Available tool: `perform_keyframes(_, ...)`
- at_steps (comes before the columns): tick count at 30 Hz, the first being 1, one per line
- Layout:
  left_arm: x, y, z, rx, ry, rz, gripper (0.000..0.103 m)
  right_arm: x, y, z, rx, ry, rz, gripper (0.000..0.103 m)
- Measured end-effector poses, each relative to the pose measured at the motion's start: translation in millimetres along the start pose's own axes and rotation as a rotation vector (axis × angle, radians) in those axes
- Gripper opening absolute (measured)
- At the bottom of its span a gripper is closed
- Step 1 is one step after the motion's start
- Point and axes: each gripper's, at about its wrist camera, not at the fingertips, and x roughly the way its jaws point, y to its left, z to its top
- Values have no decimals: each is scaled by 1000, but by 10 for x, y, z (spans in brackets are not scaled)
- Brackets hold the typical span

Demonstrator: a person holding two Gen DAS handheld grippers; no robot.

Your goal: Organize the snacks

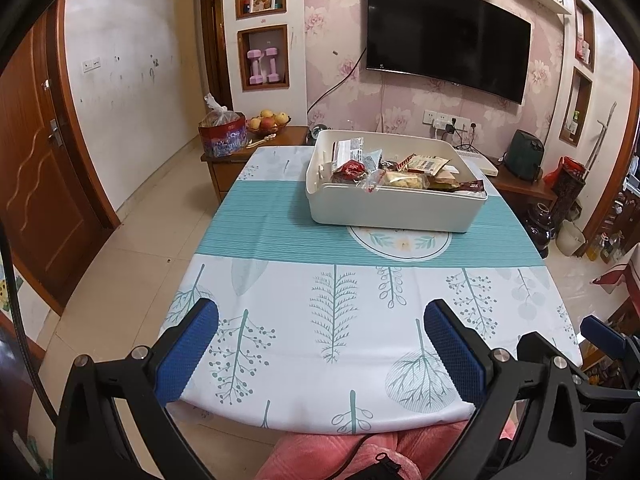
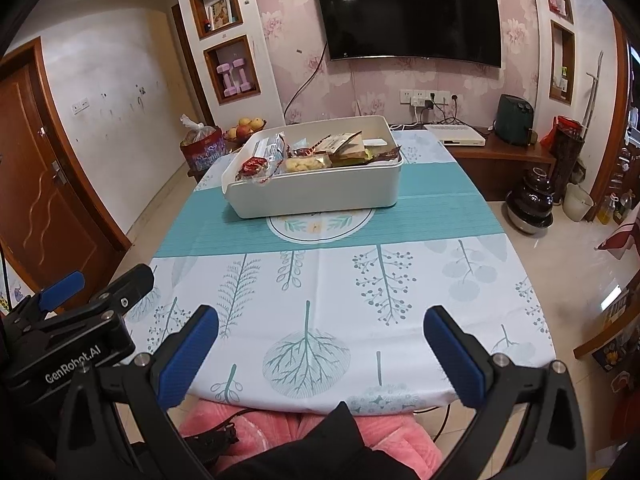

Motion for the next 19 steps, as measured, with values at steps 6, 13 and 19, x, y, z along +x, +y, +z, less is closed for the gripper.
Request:
perform_keyframes(6, -6, -2, -3, -1, 0, 1, 102, 4, -6, -3, 2, 1, 1, 103)
perform_keyframes(13, -2, 0, 1, 0, 1, 0, 102, 6, -5, -3, 3, 1, 2, 103)
perform_keyframes(19, -2, -8, 9, 1, 2, 1, 102, 12, -4, -6, 4, 2, 3, 103)
